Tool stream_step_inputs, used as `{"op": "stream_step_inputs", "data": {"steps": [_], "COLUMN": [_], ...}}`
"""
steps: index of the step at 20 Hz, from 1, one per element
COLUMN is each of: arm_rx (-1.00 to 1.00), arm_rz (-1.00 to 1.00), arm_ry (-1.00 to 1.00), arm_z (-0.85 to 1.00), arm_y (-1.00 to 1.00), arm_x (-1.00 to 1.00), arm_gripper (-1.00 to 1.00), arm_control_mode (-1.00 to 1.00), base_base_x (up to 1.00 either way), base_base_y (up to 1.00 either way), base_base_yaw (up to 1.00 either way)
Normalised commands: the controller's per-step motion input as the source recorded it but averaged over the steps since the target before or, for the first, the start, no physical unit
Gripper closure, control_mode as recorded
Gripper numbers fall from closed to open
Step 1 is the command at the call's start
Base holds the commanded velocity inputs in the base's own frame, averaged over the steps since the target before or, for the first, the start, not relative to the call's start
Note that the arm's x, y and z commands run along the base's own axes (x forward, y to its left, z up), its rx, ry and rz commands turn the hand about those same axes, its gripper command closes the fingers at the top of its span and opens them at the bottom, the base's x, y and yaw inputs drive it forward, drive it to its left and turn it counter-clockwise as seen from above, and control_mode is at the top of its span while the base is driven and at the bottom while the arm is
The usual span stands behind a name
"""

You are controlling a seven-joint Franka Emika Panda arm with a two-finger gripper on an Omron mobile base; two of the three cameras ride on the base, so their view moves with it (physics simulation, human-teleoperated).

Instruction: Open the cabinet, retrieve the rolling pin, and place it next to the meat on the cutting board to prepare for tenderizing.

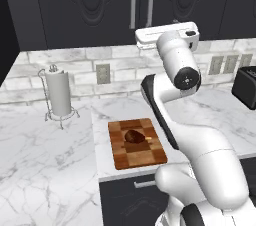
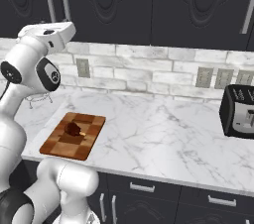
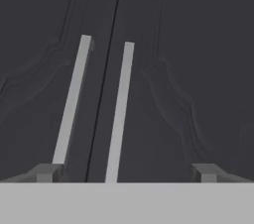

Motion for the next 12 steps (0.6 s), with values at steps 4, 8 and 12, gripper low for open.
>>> {"op": "stream_step_inputs", "data": {"steps": [4, 8, 12], "arm_rx": [0.05, 0.01, 0.00], "arm_rz": [0.00, 0.00, 0.00], "arm_ry": [-0.08, 0.00, 0.00], "arm_z": [0.00, 0.00, 0.00], "arm_y": [0.00, 0.10, 0.14], "arm_x": [0.24, 0.27, 0.29], "arm_gripper": [-1.00, -1.00, -1.00], "arm_control_mode": [-1.00, -1.00, -1.00], "base_base_x": [0.00, 0.00, 0.00], "base_base_y": [0.00, 0.00, 0.00], "base_base_yaw": [0.00, 0.00, 0.00]}}
